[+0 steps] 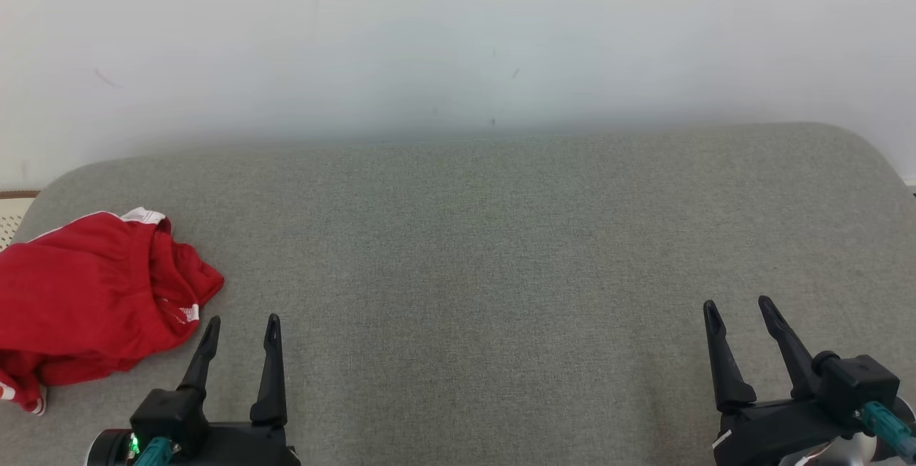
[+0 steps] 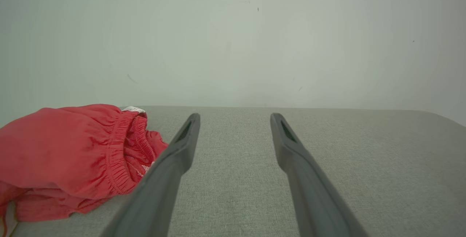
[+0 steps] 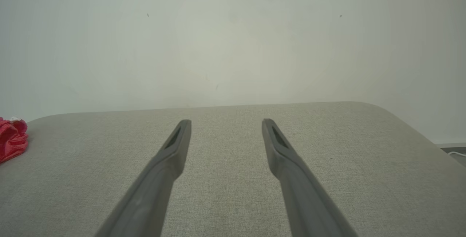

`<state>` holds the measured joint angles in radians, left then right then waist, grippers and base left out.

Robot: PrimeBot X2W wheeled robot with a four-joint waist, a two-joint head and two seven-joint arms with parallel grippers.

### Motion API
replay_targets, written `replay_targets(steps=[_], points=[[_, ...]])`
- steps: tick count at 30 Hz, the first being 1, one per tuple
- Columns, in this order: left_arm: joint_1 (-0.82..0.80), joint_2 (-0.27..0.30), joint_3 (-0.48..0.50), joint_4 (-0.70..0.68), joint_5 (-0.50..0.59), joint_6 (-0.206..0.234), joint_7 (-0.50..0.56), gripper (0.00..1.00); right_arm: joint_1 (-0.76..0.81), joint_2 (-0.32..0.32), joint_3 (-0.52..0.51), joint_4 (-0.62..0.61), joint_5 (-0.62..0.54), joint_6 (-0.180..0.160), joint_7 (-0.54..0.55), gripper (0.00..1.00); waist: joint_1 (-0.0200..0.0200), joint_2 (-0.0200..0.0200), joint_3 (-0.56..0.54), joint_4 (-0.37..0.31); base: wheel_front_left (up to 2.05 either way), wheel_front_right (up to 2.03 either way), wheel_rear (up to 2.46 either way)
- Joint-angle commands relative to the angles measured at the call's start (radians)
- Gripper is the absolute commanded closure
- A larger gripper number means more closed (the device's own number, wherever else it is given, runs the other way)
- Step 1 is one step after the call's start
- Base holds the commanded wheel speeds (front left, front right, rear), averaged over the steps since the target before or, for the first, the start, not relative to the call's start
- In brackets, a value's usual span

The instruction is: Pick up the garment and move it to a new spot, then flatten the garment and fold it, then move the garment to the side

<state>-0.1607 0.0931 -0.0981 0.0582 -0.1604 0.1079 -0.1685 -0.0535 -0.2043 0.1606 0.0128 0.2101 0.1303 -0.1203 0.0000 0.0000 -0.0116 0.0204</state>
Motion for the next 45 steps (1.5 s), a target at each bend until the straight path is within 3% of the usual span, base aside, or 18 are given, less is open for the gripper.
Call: replay_targets(steps=[1, 16, 45], points=[[0.016, 0.002, 0.007, -0.01, 0.021, 0.002, 0.001, 0.0, 0.01, 0.004, 0.002, -0.008, -0.015, 0.001, -0.007, 0.0, 0.0, 0.0, 0.0, 0.001, 0.0, 0.0, 0.0], [0.042, -0.005, -0.002, -0.014, 0.111, 0.004, 0.02, 0.0, 0.055, 0.036, -0.005, -0.036, -0.084, 0.001, -0.034, 0.0, 0.0, 0.0, -0.001, 0.0, 0.0, 0.0, 0.0], [0.025, 0.002, -0.022, 0.02, 0.069, 0.016, 0.042, 0.0, 0.057, 0.046, -0.03, -0.027, -0.056, 0.001, -0.016, 0.0, 0.0, 0.0, 0.003, 0.009, 0.0, 0.0, 0.0]])
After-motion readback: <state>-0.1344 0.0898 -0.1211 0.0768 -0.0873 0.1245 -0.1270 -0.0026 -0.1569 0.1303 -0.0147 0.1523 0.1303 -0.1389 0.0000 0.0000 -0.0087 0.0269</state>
